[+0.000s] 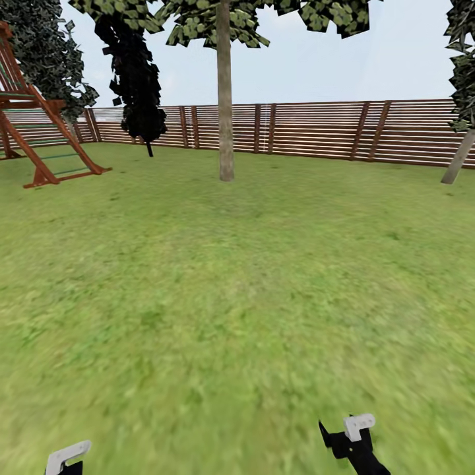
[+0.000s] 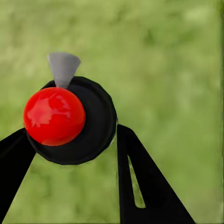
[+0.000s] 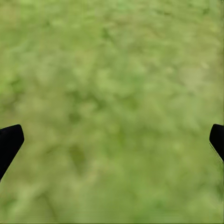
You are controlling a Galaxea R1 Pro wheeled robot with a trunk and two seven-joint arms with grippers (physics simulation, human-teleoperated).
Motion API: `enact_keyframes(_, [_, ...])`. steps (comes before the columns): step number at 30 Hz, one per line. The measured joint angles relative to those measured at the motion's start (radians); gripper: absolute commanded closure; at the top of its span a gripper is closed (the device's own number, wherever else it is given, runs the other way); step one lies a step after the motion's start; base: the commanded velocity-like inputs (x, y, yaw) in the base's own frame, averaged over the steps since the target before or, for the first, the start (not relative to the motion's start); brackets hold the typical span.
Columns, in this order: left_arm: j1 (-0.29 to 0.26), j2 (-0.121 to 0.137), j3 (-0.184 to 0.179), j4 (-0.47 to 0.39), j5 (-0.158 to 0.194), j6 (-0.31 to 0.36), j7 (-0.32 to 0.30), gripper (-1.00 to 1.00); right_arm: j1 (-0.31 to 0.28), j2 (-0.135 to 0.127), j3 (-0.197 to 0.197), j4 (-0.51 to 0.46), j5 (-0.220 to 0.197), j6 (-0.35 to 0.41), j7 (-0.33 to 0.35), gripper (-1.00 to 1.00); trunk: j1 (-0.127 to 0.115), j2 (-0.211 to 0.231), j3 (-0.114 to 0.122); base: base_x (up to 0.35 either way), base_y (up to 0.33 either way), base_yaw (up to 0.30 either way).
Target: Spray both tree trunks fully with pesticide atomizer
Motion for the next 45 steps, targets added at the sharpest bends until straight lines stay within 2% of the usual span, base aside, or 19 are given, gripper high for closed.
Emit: enact_keyframes(45, [0.0,0.0,0.0,0.0,0.0,0.0,0.0,1.0,0.0,-0.001,0.0,-0.002,0.0,0.0,0.0,-1.0,0.0,0.0,0.0,0.341,0.0,0.0])
